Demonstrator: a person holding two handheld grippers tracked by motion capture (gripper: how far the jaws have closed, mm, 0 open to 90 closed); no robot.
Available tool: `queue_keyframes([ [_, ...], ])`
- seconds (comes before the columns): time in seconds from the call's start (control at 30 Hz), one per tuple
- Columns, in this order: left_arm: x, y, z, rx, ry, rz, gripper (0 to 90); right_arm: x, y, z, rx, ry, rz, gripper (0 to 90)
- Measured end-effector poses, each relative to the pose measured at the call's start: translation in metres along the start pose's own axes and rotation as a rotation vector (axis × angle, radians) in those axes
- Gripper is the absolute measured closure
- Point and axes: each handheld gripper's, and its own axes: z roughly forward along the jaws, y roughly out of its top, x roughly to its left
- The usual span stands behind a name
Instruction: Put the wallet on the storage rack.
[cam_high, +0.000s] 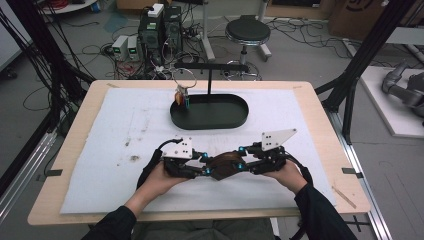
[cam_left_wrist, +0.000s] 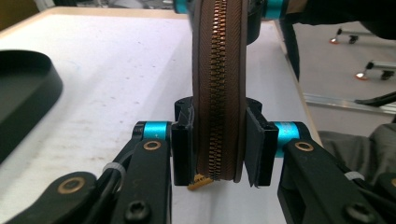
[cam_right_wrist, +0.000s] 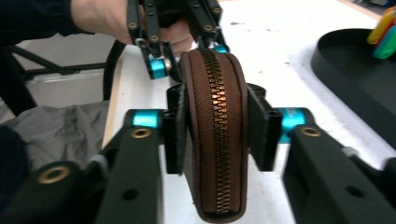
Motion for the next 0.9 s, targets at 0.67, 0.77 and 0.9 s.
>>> queue_keyframes([
  [0.67, 0.045, 0.037, -0.029, 0.017, 0.259, -0.061, 68.3, -0.029, -0.028, -0.059, -0.139, -0.583, 0.206, 40.4],
  [0.77, 0.055, 0.041, -0.031, 0.021, 0.288, -0.071, 68.4, -0.033, -0.033, -0.064, -0.144, -0.616, 0.237, 40.1],
  [0.9, 0.069, 0.045, -0.032, 0.038, 0.336, -0.081, 68.5, -0.036, -0.037, -0.067, -0.146, -0.621, 0.253, 39.9],
])
